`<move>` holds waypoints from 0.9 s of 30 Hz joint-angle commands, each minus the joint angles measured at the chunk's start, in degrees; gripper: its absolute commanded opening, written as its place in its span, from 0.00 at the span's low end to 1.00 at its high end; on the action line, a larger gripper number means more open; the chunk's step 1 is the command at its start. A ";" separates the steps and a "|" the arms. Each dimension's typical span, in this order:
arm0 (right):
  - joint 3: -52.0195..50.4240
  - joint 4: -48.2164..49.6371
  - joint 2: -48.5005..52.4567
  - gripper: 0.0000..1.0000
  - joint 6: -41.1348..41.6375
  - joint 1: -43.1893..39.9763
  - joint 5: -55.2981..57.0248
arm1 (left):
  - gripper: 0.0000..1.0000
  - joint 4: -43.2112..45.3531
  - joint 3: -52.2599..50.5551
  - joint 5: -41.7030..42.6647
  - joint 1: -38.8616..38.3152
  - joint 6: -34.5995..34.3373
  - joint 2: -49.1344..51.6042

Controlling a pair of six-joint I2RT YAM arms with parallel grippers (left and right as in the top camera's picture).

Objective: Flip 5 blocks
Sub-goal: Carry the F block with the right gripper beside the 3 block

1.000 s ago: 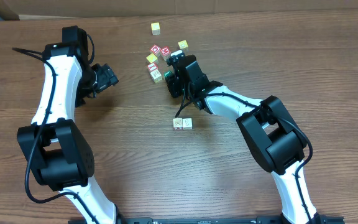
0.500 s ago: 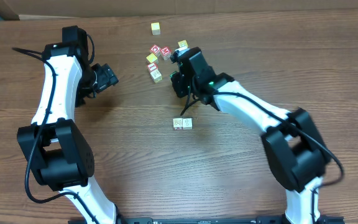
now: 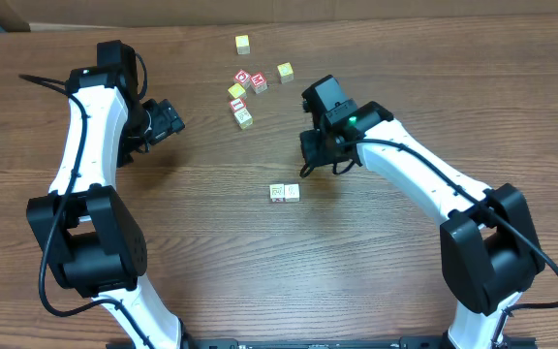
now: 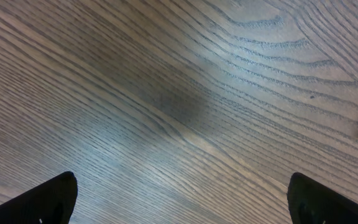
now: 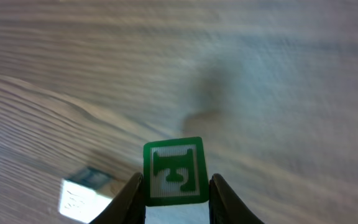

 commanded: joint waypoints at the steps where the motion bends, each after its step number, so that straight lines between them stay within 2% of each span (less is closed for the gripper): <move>1: -0.55 -2.01 -0.61 0.20 6.19 -0.70 0.50 | 1.00 0.07 -0.09 -0.33 -0.11 -1.22 0.50; 8: -5.22 -1.33 -0.61 0.21 8.07 0.35 -0.59 | 1.00 0.07 -0.09 -0.33 -0.11 -1.22 0.48; 12: -7.93 0.74 -0.55 0.26 9.16 1.51 -0.66 | 1.00 0.07 -0.09 -0.31 -0.11 -1.22 0.48; 13: -8.37 1.18 -0.55 0.28 9.09 1.68 -1.07 | 1.00 0.07 -0.09 -0.31 -0.11 -1.22 0.48; 18: -8.92 1.46 -0.55 0.54 9.07 2.08 -1.25 | 1.00 0.07 -0.09 -0.33 -0.11 -1.22 0.48; 27: -4.55 -1.70 -2.89 0.63 9.03 0.37 -1.22 | 1.00 0.07 -0.09 -0.33 -0.11 -1.22 0.48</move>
